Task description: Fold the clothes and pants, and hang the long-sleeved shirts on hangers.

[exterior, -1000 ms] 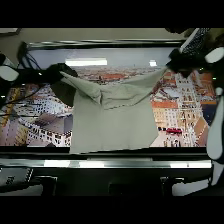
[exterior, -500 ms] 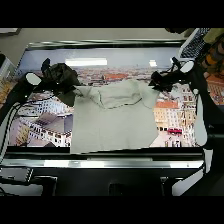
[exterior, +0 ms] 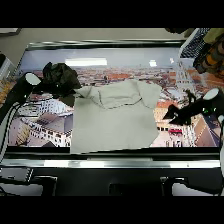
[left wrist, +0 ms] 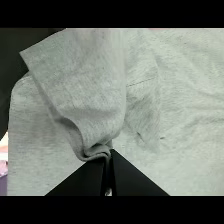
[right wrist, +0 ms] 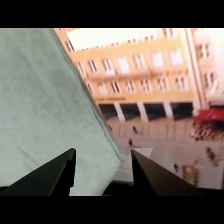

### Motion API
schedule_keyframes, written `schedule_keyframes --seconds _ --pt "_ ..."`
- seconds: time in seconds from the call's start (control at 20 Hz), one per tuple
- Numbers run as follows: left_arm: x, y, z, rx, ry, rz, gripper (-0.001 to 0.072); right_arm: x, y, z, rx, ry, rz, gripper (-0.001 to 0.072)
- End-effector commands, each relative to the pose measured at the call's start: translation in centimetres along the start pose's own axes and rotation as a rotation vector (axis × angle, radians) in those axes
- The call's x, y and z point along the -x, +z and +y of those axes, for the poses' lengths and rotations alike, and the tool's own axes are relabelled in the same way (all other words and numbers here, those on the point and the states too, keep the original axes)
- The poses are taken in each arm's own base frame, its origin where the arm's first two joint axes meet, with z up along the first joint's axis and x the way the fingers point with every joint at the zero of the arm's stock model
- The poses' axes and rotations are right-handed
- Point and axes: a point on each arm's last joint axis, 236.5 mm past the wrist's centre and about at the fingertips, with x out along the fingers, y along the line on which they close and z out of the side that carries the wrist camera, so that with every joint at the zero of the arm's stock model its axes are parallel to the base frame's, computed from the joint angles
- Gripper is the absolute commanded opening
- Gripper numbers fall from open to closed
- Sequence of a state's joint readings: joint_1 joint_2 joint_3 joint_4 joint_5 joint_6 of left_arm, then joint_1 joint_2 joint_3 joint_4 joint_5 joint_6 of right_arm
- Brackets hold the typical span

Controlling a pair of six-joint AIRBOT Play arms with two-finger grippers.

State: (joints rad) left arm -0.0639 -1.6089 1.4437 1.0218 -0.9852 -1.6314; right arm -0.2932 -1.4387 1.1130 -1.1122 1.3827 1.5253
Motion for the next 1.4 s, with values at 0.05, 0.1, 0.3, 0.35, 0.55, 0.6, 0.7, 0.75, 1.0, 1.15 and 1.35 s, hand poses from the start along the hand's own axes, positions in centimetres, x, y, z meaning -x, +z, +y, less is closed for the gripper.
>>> schedule_keyframes --seconds 0.05,0.1,0.3,0.35,0.55,0.6,0.7,0.75,1.0,1.15,1.35 --pt "0.0 -0.3 0.0 0.000 0.001 0.013 0.0020 -5.2 -7.7 -1.0 -0.109 0.073 0.038 0.0420" --pt "0.0 -0.3 0.0 0.000 0.001 0.013 0.0019 -5.8 -8.6 -1.3 -0.121 0.072 0.046 0.0420" --pt "0.0 -0.3 0.1 0.001 0.001 0.013 0.0019 -7.2 -9.2 -0.9 -0.150 0.120 0.035 0.0420" --pt "0.0 -0.3 0.1 0.001 0.001 0.013 0.0019 -7.2 -8.6 -0.3 -0.152 0.152 0.012 0.0419" --pt "0.0 -0.3 0.1 0.001 0.001 0.013 0.0020 -7.0 -6.7 0.1 -0.157 0.175 -0.064 0.0338" --pt "0.0 -0.3 0.1 0.001 0.001 0.013 0.0019 -7.0 -6.6 0.0 -0.156 0.171 -0.070 0.0279" --pt "0.0 -0.3 0.1 0.001 0.002 0.013 0.0019 -7.0 -6.3 -0.1 -0.157 0.168 -0.083 0.0193" --pt "0.0 -0.3 0.1 0.001 0.001 0.013 0.0019 -7.0 -6.1 -0.1 -0.158 0.166 -0.094 0.0147" --pt "0.0 -0.6 0.1 0.001 0.002 0.027 0.0019 -5.9 -4.1 -0.4 -0.173 0.145 -0.155 0.0030" --pt "0.1 -1.9 0.1 0.000 0.005 0.079 0.0019 0.4 2.3 -1.2 -0.103 -0.001 -0.344 0.0031" --pt "0.2 -5.2 -0.3 -0.013 0.009 0.213 0.0019 12.6 13.1 -1.8 -0.056 -0.218 -0.661 0.0031"
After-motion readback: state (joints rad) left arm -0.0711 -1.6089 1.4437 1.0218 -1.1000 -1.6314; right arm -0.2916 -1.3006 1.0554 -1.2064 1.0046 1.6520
